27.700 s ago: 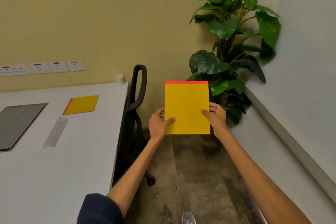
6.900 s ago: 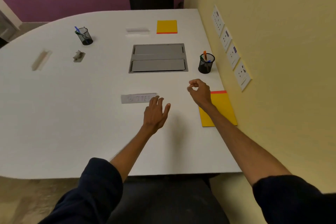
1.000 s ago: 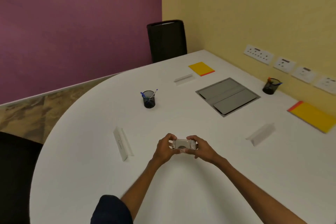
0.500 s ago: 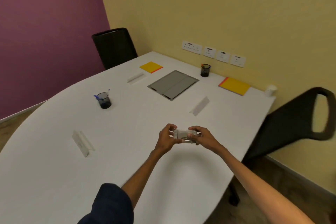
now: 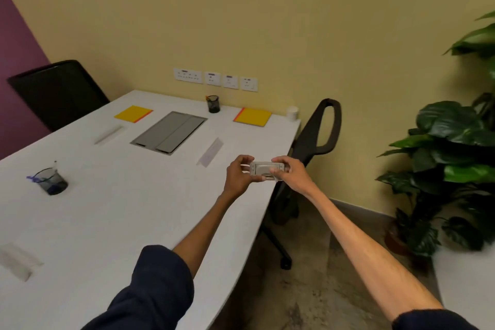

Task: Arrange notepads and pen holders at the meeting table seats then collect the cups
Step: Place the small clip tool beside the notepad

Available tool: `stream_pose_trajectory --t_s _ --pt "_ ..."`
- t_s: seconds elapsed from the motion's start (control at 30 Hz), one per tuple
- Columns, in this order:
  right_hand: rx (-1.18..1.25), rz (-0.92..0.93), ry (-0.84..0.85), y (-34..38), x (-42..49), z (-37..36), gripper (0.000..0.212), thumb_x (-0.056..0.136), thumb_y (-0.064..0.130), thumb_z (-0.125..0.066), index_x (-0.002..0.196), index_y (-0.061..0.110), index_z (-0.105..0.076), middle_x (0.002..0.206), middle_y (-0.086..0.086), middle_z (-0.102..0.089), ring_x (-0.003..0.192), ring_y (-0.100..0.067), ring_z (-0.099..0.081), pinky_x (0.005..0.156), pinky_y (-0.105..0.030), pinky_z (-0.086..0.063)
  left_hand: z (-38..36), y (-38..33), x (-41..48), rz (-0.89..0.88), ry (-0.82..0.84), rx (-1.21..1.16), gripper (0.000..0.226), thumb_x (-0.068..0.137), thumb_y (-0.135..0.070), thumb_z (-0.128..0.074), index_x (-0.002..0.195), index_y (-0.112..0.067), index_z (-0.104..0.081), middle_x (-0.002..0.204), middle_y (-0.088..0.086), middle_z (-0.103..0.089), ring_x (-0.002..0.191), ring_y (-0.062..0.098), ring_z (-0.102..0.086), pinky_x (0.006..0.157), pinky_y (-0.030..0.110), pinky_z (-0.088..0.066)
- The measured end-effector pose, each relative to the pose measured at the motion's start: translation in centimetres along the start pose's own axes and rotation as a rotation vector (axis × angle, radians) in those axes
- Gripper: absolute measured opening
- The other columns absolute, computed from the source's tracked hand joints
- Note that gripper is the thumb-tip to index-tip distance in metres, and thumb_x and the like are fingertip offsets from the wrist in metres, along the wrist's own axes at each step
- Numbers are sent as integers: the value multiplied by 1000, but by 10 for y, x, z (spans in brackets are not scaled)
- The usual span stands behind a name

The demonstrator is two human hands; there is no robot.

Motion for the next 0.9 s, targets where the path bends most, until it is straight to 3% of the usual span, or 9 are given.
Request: stream_pose_trajectory --t_s 0.13,0.33,0.5,0.67,0.9 --pt "74 -28 -94 -11 5 43 37 90 20 -69 124 9 -62 121 -10 -63 109 -27 -63 93 -45 -56 -38 -31 29 -76 58 10 64 63 -9 -89 119 -3 -58 116 11 -63 100 22 -62 68 11 -51" --pt "45 -32 -119 -31 55 102 44 91 34 -66 128 11 -61 124 -8 -64 109 -23 -62 91 -33 -55 -81 -55 93 -96 101 -42 63 63 -14 -91 117 -5 -60 114 11 -66 99 24 -66 76 26 -57" --pt "58 -26 -137 -43 120 154 48 90 34 -67 129 7 -60 122 -11 -65 105 -24 -65 91 -36 -56 -121 -75 169 -112 106 -92 64 61 -12 -92 117 -4 -61 113 10 -67 95 22 -67 72 24 -57" --pt "36 -17 -134 -57 183 201 45 90 35 -68 126 9 -61 120 -6 -66 107 -17 -63 90 -26 -50 -157 -95 238 -156 95 -69 61 63 -9 -90 116 -1 -63 113 12 -68 95 25 -67 76 29 -57" --pt "73 -24 -161 -91 250 240 46 89 31 -69 126 5 -61 123 -11 -63 112 -25 -62 99 -44 -52 -207 -102 307 -190 95 -18 42 72 -8 -84 110 2 -69 111 17 -70 104 32 -66 91 42 -56"
Point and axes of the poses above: each hand's wrist, its own x-axis towards the middle knuckle, its own z-axis out of the back of the hand, y = z × x, the point moved 2 cm from there along x, towards the middle knuckle
